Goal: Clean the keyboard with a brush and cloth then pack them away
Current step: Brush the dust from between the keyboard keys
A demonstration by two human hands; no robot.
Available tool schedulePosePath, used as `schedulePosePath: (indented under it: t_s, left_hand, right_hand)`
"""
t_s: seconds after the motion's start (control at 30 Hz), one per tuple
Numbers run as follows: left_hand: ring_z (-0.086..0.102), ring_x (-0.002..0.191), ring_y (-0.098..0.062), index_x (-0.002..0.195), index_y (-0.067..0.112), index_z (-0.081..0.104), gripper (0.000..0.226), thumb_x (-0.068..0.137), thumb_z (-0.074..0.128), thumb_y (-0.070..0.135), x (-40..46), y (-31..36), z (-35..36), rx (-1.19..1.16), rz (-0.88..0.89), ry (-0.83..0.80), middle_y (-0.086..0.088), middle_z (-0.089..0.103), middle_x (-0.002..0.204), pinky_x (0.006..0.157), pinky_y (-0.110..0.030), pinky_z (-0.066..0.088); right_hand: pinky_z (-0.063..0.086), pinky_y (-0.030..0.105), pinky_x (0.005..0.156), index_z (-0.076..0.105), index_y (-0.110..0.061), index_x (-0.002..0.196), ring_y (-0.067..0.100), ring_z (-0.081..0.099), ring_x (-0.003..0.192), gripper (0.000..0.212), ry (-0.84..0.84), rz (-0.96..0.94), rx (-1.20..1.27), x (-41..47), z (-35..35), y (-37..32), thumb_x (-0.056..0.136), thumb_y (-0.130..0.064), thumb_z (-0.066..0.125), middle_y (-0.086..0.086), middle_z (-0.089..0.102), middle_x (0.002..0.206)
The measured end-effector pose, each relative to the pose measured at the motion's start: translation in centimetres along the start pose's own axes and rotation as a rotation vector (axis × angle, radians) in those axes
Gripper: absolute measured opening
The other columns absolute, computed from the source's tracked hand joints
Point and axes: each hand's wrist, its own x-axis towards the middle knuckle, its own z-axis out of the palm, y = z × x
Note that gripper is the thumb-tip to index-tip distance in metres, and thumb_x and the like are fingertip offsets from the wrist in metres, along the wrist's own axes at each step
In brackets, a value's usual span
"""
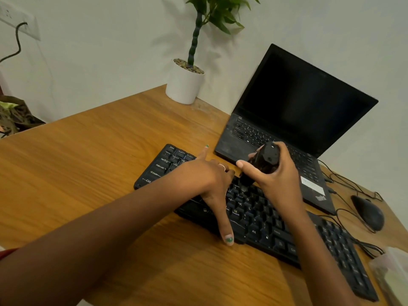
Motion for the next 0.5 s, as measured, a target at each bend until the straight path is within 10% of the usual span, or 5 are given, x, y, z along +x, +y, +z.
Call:
schedulePosePath:
  t_s: [0.2, 0.5]
  left_hand:
    - [-0.003, 0.149, -0.028, 0.154, 0.015, -0.007, 0.137, 0.058, 0.066, 0.082, 0.1, -0.1, 0.0, -0.017, 0.002, -0.01, -0.007, 0.001, 0.163, 0.114, -0.06, -0.012]
    - [-0.002, 0.149, -0.029, 0.155, 0.015, -0.005, 0.138, 0.058, 0.067, 0.081, 0.2, -0.1, 0.0, -0.029, 0.012, -0.005, -0.008, 0.001, 0.163, 0.116, -0.06, -0.008]
  right_hand:
    - [0.053, 0.026, 0.069, 0.053, -0.015, 0.099, 0.011, 0.06, 0.081, 0.056, -0.211, 0.211, 0.111, 0.5, -1.9, -0.4, 0.057, -0.045, 0.074, 0.002, 0.06, 0.092]
    - [0.045, 0.004, 0.063, 0.048, -0.023, 0.1, -0.007, 0.06, 0.081, 0.047, -0.055, 0.071, 0.088, 0.3, -1.0, 1.0, 0.065, -0.043, 0.072, -0.005, 0.065, 0.095]
